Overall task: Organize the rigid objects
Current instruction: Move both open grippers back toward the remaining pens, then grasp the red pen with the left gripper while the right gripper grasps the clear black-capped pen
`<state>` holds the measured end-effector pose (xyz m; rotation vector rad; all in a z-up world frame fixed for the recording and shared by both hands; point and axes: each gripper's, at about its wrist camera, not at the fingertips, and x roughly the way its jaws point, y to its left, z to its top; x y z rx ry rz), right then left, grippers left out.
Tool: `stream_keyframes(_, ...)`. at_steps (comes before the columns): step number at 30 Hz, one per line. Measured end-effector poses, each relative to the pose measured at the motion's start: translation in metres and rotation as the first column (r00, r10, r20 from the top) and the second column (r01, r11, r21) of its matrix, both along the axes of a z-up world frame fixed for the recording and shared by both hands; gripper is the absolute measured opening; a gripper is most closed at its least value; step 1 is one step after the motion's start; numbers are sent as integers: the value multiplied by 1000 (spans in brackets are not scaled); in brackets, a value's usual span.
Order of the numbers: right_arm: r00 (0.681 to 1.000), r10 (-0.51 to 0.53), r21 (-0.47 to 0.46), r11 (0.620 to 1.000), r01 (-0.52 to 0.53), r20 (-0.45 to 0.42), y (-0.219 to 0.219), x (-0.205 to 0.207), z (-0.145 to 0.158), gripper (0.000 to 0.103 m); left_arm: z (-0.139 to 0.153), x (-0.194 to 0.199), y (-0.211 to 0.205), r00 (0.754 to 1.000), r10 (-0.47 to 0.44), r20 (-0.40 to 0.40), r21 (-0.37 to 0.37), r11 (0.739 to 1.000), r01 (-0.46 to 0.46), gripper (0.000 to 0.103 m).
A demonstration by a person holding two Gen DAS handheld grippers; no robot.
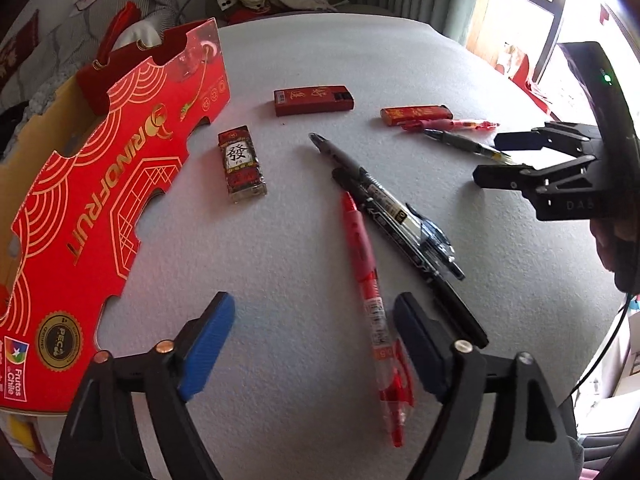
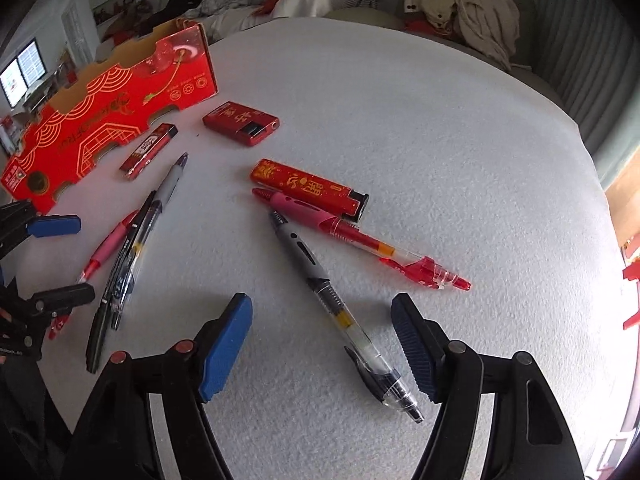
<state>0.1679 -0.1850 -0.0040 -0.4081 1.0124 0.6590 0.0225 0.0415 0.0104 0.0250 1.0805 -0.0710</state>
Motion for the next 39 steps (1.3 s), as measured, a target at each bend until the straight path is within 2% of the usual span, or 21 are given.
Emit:
stream_keyframes(10,995,-101,-13,995,101,-12,1,-5,4,71,0,-1,2,1000,9,1,3,1000,-9,84)
stream_keyframes(11,993,-114,-15,993,114,-16,2,-5,5,65,1,-3,-1,1000,0,5,4,1000,0,79)
stream_keyframes(12,992,-121,-17,993,120,-20,3,-7,6,53,2,-4,-4,1000,-16,7,4,1000,16,67)
stream_keyframes(13,992,-124,-20,992,123,-24,5,-10,8,46,4,-5,-8,999,-37,9,3,999,37,59)
stream_keyframes(14,991,-128,-24,992,128,-26,7,-13,10,34,6,-8,-17,997,-72,11,6,997,72,40)
stream_keyframes(15,990,-137,-28,990,136,-30,9,-16,11,27,7,-9,-23,995,-95,12,12,995,95,22)
stream_keyframes(18,984,-172,-23,985,171,-39,12,-19,11,16,7,-11,-33,991,-133,14,25,991,133,10)
stream_keyframes(22,970,-237,20,971,238,-54,9,-27,12,11,7,-8,-14,994,-112,0,-87,990,111,10)
stream_keyframes(26,955,-289,82,952,294,-62,-1,-43,13,11,8,-11,-5,995,-99,3,-130,987,99,10)
stream_keyframes(35,924,-375,217,898,382,-76,-19,-71,27,11,26,-13,2,997,-62,53,-145,987,69,10)
stream_keyframes(39,921,-383,269,882,387,-70,-17,-83,40,11,34,-13,7,997,-42,71,-150,987,52,10)
